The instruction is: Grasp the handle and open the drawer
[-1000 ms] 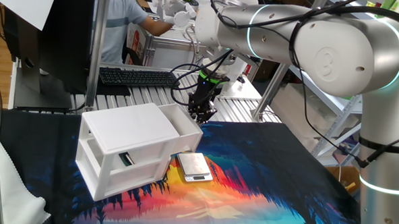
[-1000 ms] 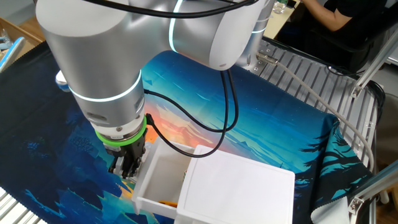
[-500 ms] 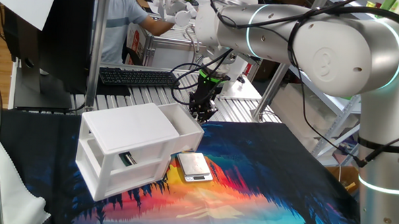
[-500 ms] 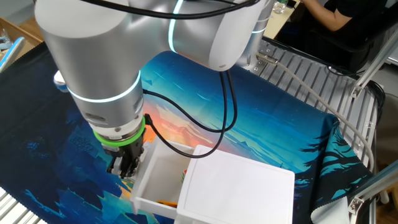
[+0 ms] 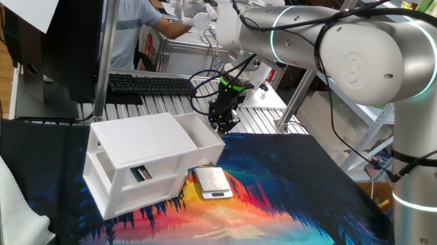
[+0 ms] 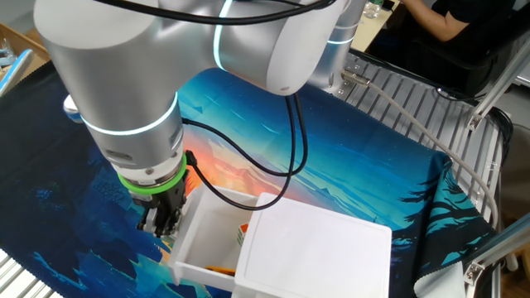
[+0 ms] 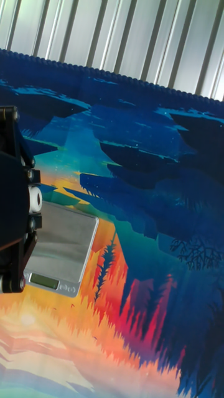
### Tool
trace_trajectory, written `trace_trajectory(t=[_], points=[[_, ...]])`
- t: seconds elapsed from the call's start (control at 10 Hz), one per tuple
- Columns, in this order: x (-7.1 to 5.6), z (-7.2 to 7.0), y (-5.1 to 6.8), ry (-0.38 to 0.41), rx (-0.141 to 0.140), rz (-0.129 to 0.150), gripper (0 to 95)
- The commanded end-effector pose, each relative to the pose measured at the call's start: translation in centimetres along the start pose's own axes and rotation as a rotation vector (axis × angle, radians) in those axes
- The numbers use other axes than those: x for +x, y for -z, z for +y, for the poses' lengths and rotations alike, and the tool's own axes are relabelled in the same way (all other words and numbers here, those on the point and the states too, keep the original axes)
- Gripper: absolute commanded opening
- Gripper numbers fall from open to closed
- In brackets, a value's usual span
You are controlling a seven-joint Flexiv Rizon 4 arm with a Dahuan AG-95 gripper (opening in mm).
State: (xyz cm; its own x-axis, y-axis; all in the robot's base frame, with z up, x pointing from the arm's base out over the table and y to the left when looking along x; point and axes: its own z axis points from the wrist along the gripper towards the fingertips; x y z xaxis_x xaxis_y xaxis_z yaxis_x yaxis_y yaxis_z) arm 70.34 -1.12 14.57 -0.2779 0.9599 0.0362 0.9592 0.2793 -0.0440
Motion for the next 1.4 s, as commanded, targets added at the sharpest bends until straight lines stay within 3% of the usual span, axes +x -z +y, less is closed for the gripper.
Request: trace_trajectory(t=[0.1,1.4], points=[[-0.2,0.2,0.1,0.004,0.004,0.004,0.0],[-1.6,0.3,0.2,0.038,-0.005,0.009,0.0]])
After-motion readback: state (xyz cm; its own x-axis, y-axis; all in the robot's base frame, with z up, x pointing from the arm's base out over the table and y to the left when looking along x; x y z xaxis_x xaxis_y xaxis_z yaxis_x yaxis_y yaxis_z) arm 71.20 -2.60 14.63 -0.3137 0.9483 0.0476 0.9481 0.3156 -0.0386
